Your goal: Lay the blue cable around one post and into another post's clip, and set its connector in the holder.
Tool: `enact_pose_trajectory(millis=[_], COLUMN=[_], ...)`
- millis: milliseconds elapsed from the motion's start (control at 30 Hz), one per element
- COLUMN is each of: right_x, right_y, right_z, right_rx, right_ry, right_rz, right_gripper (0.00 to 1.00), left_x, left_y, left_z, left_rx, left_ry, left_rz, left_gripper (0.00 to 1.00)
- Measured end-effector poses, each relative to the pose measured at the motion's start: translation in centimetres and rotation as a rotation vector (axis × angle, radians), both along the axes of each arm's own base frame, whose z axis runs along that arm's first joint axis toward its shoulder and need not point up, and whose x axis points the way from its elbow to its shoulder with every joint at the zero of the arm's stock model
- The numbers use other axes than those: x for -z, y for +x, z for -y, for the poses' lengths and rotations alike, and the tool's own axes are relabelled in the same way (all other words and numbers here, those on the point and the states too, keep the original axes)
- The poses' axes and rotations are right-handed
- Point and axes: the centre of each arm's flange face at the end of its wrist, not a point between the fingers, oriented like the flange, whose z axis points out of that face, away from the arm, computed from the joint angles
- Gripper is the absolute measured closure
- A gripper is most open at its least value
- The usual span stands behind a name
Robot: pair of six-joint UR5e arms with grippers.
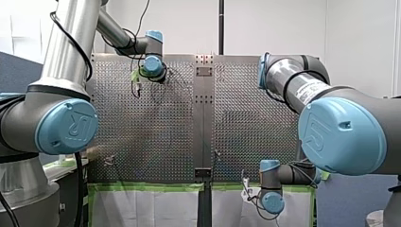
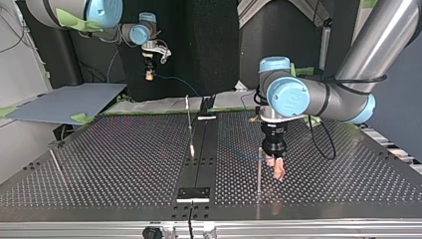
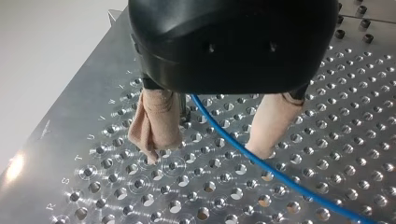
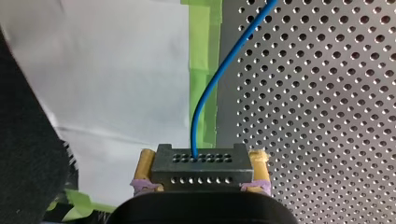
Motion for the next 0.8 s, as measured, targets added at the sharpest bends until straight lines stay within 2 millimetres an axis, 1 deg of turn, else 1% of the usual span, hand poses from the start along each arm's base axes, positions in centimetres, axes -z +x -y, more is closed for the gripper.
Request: enact_pose_trajectory(millis=[100,267,500,667,800], right_x=[0.9,2.4,4.4,6.2,8.0], right_y=[0.1,0.1,0.0,-0.7,-1.5], right_z=[0.4,0.6,1.6,1.2,0.4], right_rx=[-0.001,-0.003,0.006,0.014,0.015], right_ry=[-0.018,-0.037,-0.082,-0.090,-0.091], right_rz=[0.006,0.011,0.019,0.017,0.008], right_gripper=[1.00,1.00,1.00,1.00,1.00], left_x=[0.0,0.0,0.1,0.0,0.0], left_y=[0.0,0.0,0.0,0.0,0.0], left_z=[0.0,0.0,0.0,0.0,0.0], left_rx=[0.000,0.000,0.000,0.000,0.000], left_ry=[0.000,0.000,0.000,0.000,0.000], left_rz=[0.000,-0.001,-0.001,-0.001,-0.001], left_gripper=[0.00,0.00,0.00,0.00,0.00])
